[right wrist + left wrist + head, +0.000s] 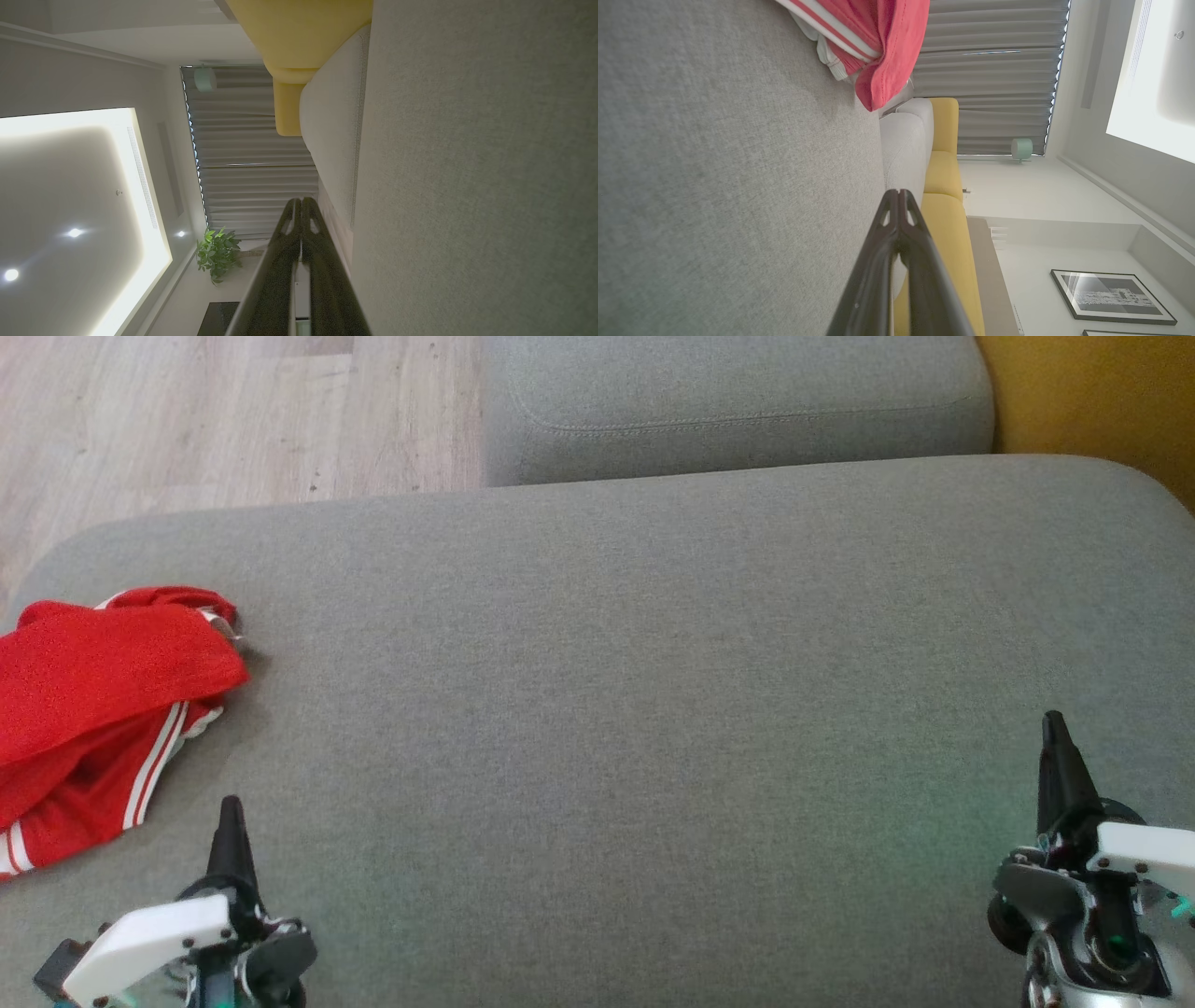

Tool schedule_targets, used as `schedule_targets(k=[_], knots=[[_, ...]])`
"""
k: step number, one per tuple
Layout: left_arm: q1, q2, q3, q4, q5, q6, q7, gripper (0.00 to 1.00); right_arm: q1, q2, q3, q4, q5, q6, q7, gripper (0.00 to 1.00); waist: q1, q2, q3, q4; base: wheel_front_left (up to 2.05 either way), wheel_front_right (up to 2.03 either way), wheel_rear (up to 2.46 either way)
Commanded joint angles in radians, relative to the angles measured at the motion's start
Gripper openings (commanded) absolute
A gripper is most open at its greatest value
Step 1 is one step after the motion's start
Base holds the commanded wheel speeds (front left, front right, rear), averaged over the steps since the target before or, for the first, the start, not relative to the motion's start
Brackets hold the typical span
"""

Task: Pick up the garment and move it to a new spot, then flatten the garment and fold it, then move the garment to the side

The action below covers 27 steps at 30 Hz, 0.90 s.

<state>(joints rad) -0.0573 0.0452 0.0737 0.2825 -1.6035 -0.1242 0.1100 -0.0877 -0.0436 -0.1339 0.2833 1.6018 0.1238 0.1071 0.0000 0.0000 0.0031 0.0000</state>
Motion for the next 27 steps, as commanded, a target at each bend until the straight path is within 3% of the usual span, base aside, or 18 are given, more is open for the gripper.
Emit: schedule_targets(k=[1, 15, 16, 19, 20, 21, 27], knots=[[-0.051, 0.005, 0.04, -0.038, -0.005, -0.007, 0.003, 0.0, -0.02, -0.007, 0.021, -0.039, 0.007, 0.007, 0.006, 0.0, 0.0, 0.0, 0.0, 0.0, 0.0, 0.0, 0.0], [-0.051, 0.005, 0.04, -0.038, -0.005, -0.007, 0.003, 0.0, -0.02, -0.007, 0.021, -0.039, 0.007, 0.007, 0.006, 0.0, 0.0, 0.0, 0.0, 0.0, 0.0, 0.0, 0.0], [0.0, 0.0, 0.0, 0.0, 0.0, 0.0, 0.0, 1.0, 0.0, 0.0, 0.0, 0.0, 0.0, 0.0, 0.0, 1.0, 0.0, 0.0, 0.0, 0.0, 0.0, 0.0, 0.0], [0.005, 0.0, -0.004, 0.018, 0.0, 0.001, -0.001, 1.0, 0.001, 0.001, 0.001, 0.022, 0.0, -0.001, 0.0, 1.0, 0.0, 0.0, 0.0, 0.0, 0.0, 0.0, 0.0], [0.013, -0.002, -0.006, 0.034, 0.0, 0.001, -0.001, 0.0, 0.007, 0.002, 0.002, 0.04, -0.001, -0.001, 0.0, 0.0, 0.0, 0.0, 0.0, 0.0, 0.0, 0.0, 0.0], [0.02, -0.002, -0.007, 0.043, 0.001, 0.001, -0.002, 1.0, 0.013, 0.003, 0.002, 0.05, -0.001, -0.001, -0.001, 1.0, 0.0, 0.0, 0.0, 0.0, 0.0, 0.0, 0.0], [0.014, 0.003, -0.013, 0.041, 0.03, 0.001, -0.02, 1.0, 0.005, -0.002, 0.022, 0.041, -0.018, -0.001, -0.017, 1.0, 0.0, 0.0, 0.001, 0.0, 0.0, 0.0, 0.0]])
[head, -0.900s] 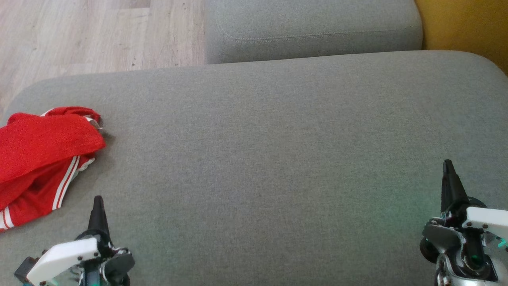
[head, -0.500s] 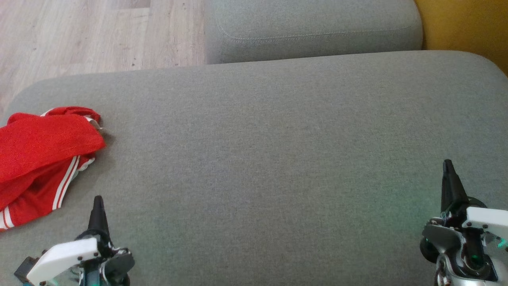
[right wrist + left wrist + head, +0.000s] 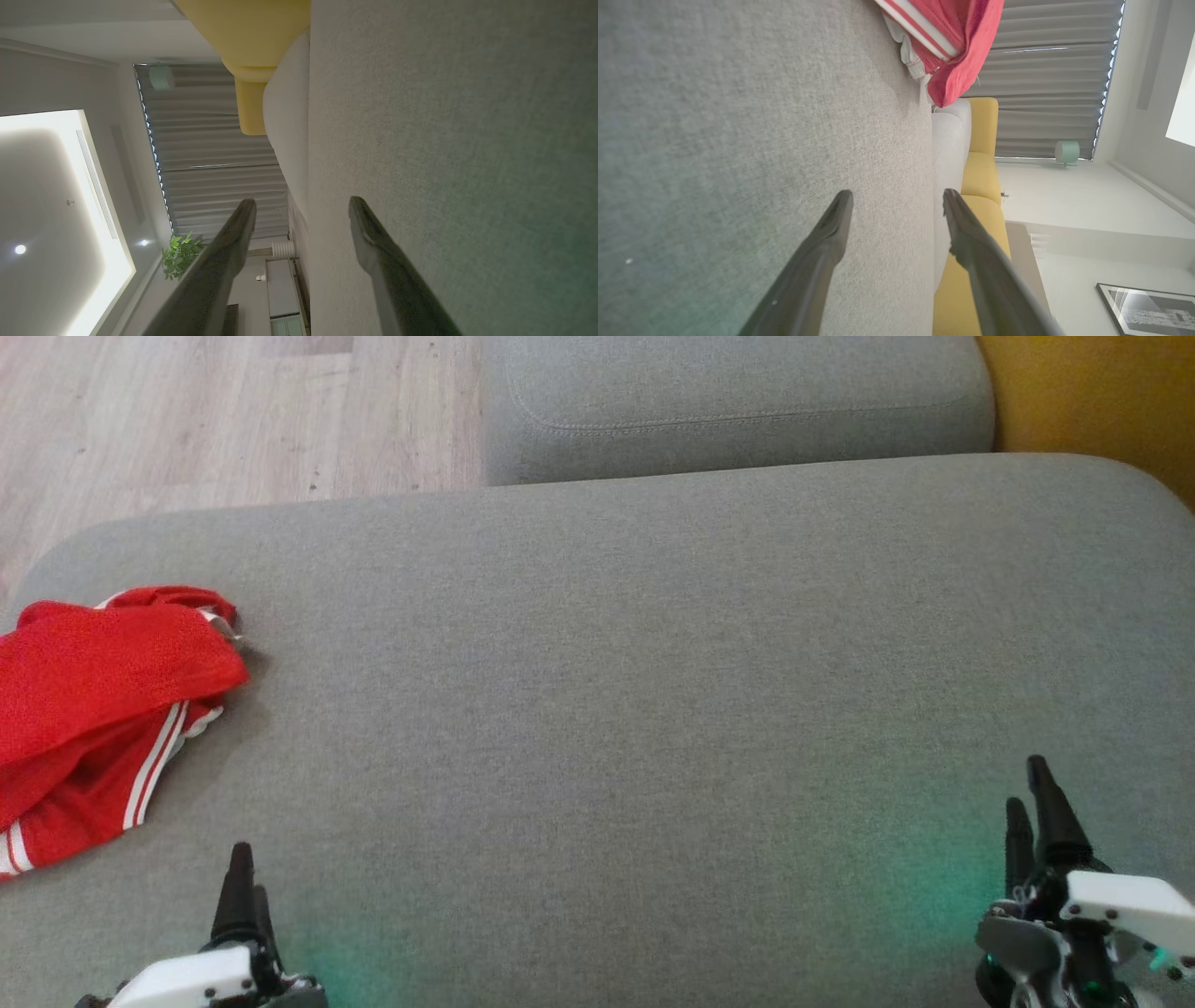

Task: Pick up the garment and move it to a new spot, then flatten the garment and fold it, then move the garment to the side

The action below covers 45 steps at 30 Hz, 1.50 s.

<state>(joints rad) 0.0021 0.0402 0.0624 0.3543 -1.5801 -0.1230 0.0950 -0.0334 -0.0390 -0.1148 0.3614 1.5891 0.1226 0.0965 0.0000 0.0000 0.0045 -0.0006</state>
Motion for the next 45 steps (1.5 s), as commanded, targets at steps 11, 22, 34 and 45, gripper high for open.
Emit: schedule_targets(k=[11, 22, 34, 45], knots=[[-0.063, 0.012, -0.007, -0.027, 0.161, -0.001, -0.04, 1.0, -0.085, -0.015, 0.044, -0.026, -0.116, 0.001, -0.044, 1.0, 0.0, 0.0, 0.003, -0.003, 0.0, 0.0, 0.0], [-0.095, 0.025, -0.024, -0.017, 0.312, -0.002, -0.073, 1.0, -0.127, -0.019, 0.081, -0.004, -0.255, 0.002, -0.077, 1.0, 0.0, 0.0, 0.006, -0.005, 0.0, 0.0, 0.0], [-0.126, 0.031, -0.038, 0.002, 0.495, 0.0, -0.109, 1.0, -0.171, -0.018, 0.116, 0.017, -0.419, 0.003, -0.112, 1.0, 0.0, 0.0, 0.01, -0.009, 0.0, 0.0, 0.0], [-0.14, 0.042, -0.071, 0.013, 0.66, 0.018, -0.141, 1.0, -0.188, -0.014, 0.149, 0.036, -0.584, 0.004, -0.145, 1.0, 0.0, 0.0, 0.013, -0.009, 0.0, 0.0, 0.0]])
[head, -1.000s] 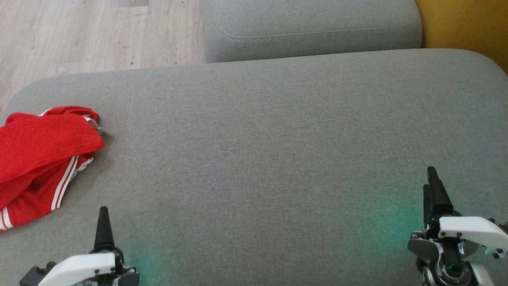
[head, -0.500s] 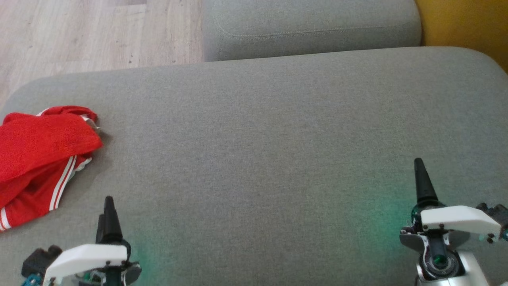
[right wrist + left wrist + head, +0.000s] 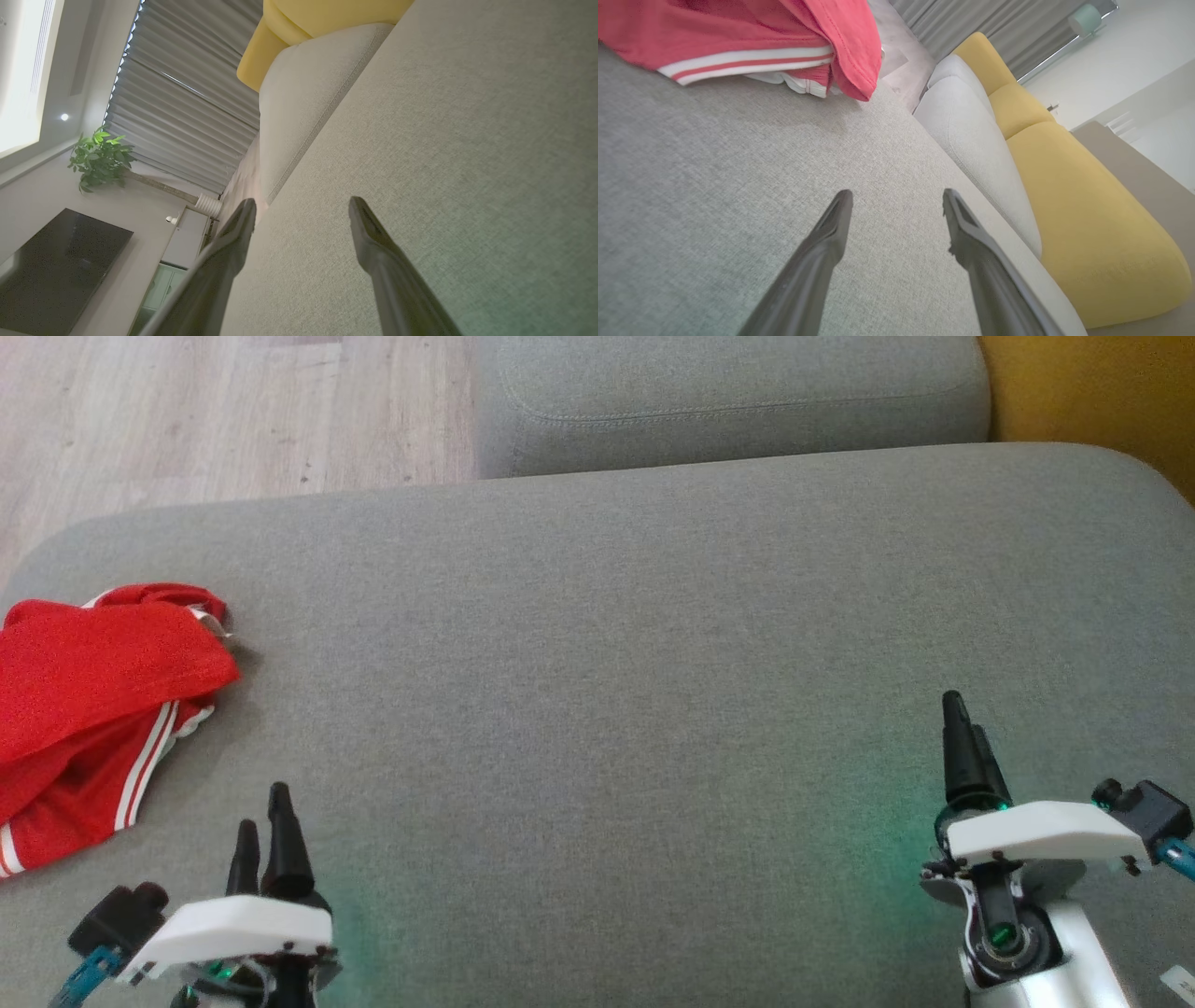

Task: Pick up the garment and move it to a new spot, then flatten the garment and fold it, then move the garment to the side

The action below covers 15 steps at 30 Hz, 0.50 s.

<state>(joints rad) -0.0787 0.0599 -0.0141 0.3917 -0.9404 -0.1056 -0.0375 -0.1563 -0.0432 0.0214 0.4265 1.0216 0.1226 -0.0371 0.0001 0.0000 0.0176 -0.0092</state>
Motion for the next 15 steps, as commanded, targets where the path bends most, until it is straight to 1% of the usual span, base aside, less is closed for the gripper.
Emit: schedule_targets(k=[1, 15], knots=[[-0.06, 0.023, 0.001, -0.024, 0.035, 0.003, -0.012, 1.0, -0.067, -0.009, 0.016, -0.028, -0.032, 0.004, -0.014, 1.0, -0.0001, 0.0, 0.0, 0.0, 0.0, 0.0, 0.0], [-0.058, 0.03, -0.044, -0.005, 0.21, 0.04, -0.053, 1.0, -0.083, -0.004, 0.036, 0.009, -0.247, 0.004, -0.055, 1.0, -0.0001, 0.0, -0.001, -0.004, 0.0, 0.0, 0.0]])
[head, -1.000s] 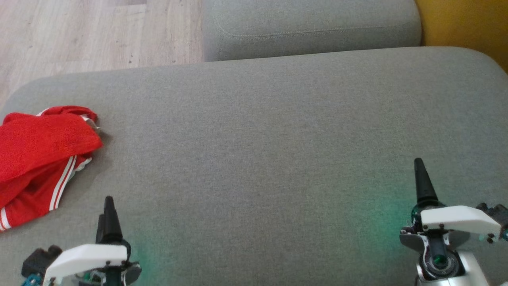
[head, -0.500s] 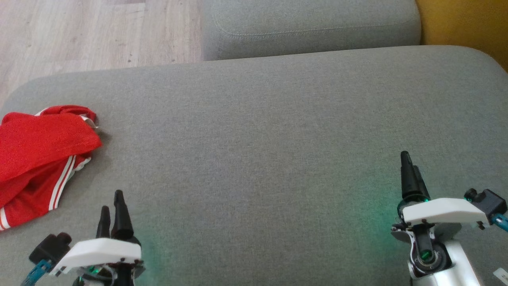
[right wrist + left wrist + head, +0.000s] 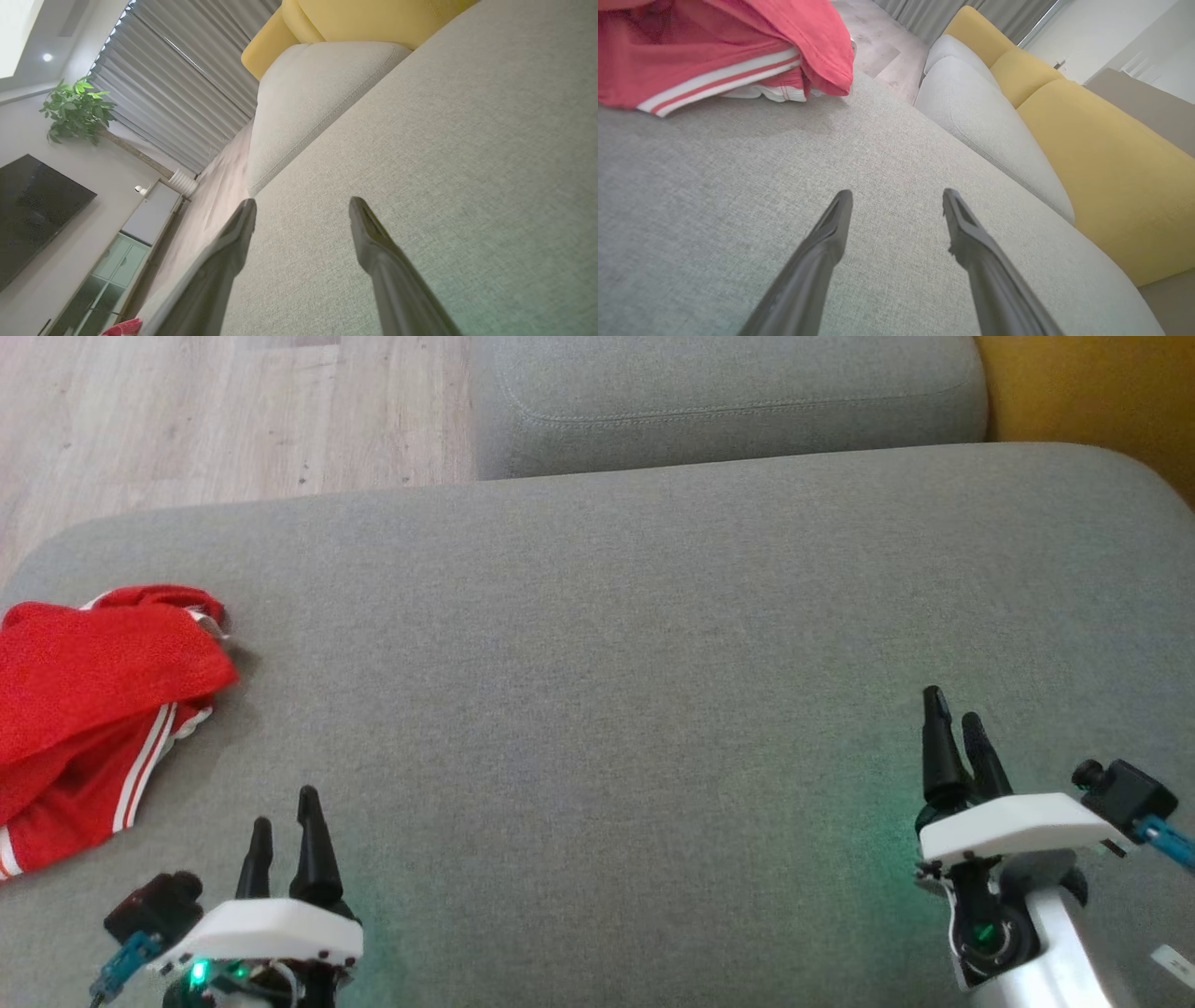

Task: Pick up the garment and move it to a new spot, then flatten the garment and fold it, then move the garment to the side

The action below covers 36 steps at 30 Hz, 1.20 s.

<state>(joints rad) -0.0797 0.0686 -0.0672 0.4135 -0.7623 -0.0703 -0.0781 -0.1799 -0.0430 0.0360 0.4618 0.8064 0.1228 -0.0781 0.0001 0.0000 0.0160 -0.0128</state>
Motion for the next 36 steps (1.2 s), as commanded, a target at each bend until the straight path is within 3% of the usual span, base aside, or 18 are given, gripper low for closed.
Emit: schedule_targets(k=[1, 36], knots=[[-0.058, 0.023, 0.005, -0.026, 0.045, 0.006, -0.016, 1.0, -0.061, -0.004, 0.023, -0.025, -0.045, 0.004, -0.017, 1.0, -0.0001, 0.0, 0.0, 0.0, 0.0, 0.0, 0.0], [-0.075, 0.042, -0.05, 0.003, 0.445, 0.095, -0.117, 1.0, -0.097, -0.005, 0.066, 0.039, -0.474, 0.006, -0.117, 1.0, -0.0001, 0.0, -0.013, -0.011, 0.0, 0.0, 0.0]])
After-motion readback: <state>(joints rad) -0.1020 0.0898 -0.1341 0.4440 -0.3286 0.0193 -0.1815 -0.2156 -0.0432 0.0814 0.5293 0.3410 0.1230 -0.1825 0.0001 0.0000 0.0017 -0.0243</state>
